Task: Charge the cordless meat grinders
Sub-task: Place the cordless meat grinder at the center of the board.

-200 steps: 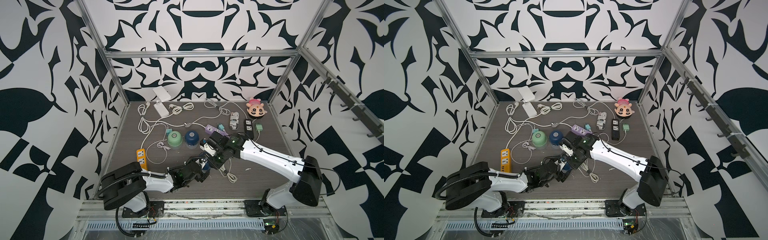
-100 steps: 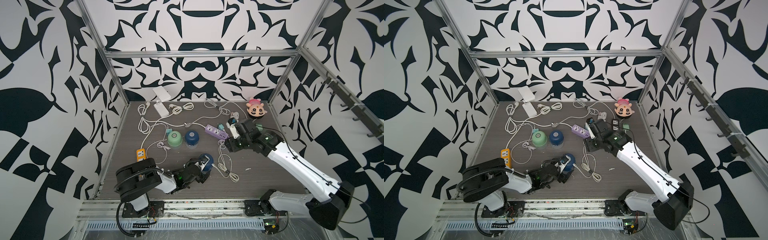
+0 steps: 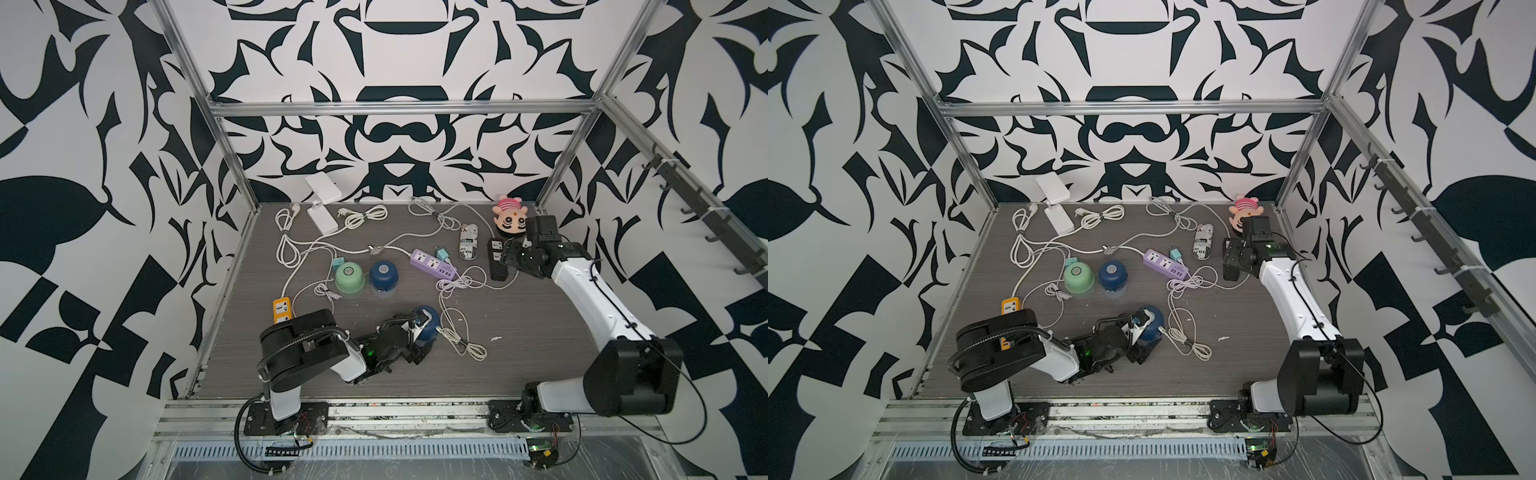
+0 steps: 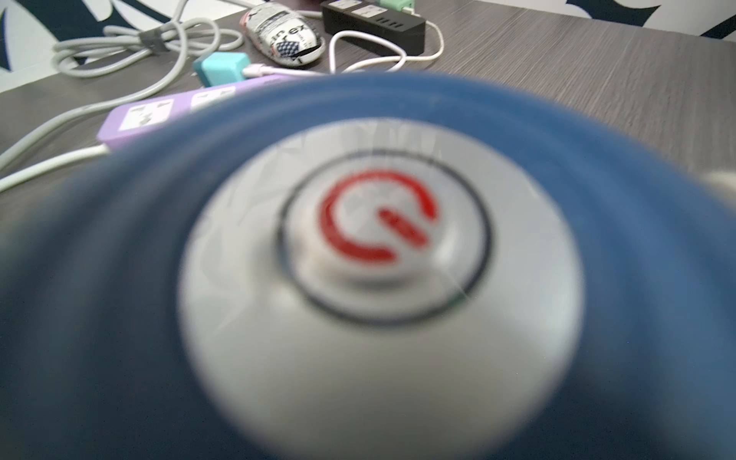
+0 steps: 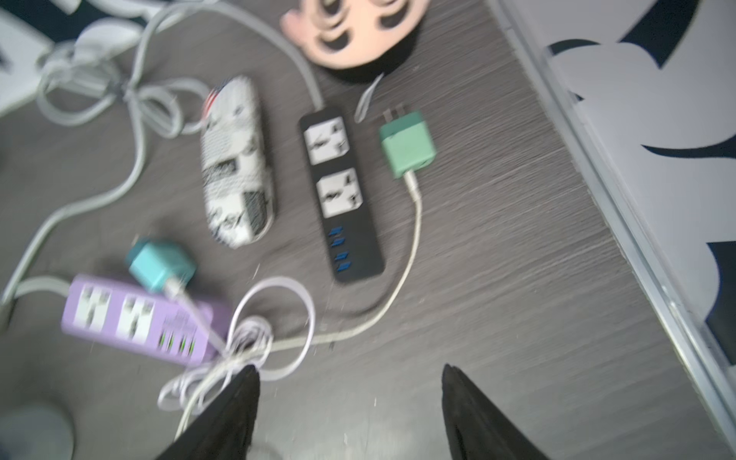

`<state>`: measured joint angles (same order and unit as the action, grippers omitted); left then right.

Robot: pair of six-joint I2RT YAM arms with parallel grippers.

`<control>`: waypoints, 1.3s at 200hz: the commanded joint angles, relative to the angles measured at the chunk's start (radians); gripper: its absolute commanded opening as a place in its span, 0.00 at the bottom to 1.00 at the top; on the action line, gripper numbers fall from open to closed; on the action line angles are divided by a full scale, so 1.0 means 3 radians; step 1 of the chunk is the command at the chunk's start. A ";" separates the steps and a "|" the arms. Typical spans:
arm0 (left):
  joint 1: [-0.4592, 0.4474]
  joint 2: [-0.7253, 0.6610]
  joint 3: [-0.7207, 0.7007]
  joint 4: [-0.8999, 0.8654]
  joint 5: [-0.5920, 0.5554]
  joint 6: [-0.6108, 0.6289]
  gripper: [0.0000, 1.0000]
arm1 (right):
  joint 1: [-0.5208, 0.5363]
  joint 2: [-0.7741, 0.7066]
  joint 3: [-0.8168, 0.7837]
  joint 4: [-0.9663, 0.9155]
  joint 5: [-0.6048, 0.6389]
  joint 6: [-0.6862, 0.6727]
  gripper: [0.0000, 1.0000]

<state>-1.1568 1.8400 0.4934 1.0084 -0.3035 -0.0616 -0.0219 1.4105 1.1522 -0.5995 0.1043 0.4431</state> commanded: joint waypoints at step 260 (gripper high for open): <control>-0.0137 0.0751 0.0742 0.0310 0.0323 0.0103 0.99 | -0.0611 0.2500 0.1686 0.0209 -0.0110 -0.1011 0.72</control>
<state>-1.1862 2.1063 0.7403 1.1007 -0.1864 -0.0257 -0.1967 2.1624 1.6173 -0.5072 0.0818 0.1612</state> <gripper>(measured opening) 0.994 0.735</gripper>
